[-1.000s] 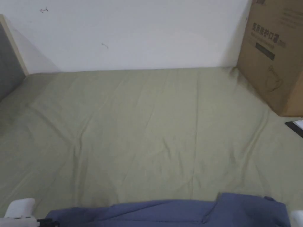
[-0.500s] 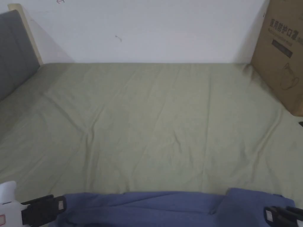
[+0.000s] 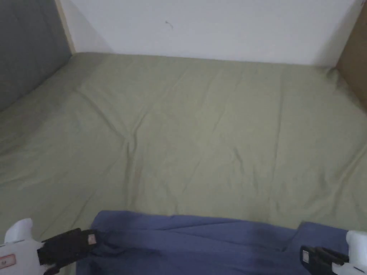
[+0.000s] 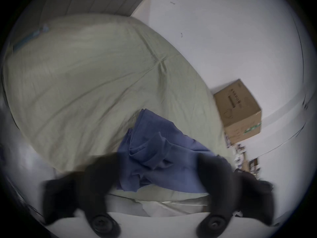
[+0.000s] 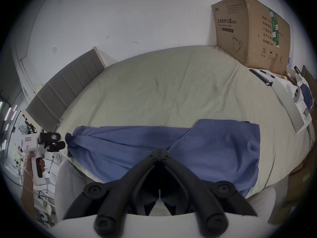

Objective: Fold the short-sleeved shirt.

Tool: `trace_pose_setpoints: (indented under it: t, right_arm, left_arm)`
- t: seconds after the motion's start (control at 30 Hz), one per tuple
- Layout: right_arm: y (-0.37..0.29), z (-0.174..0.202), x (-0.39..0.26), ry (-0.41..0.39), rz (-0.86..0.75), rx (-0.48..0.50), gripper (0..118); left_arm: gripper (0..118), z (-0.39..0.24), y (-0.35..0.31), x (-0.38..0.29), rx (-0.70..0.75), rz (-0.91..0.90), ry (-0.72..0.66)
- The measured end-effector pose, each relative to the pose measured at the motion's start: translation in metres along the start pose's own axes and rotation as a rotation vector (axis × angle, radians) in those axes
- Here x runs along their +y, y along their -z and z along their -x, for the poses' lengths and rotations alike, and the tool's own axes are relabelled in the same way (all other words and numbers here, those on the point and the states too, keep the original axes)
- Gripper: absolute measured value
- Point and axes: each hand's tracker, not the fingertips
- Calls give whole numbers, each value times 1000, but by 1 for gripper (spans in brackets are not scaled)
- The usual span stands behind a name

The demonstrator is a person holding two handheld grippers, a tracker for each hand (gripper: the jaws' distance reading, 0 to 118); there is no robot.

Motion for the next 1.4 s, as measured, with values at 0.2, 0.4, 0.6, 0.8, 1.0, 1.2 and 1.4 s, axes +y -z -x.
trace_pose_setpoints:
  t: [0.2,0.4,0.6,0.8,1.0,1.2,1.4]
  right_arm:
    - [3,-12,-2,37,46,2,0]
    - [13,-10,-1,67,75,-12,0]
    - [26,6,0,60,111,11,0]
    - [30,10,1,60,121,28,0]
    - [20,-10,-2,117,112,26,0]
    - [2,-33,-3,162,59,-1,0]
    - [-13,-57,-10,214,21,3,0]
  left_arm:
    - [116,49,9,17,-134,16,-275]
    - [116,60,39,29,-303,135,-324]
    - [96,49,70,39,-314,220,-203]
    - [8,74,81,29,-279,220,-362]
    - [8,35,64,27,-141,153,-259]
    - [8,-87,30,27,-108,36,9]
    - [8,-214,73,-23,-42,172,344]
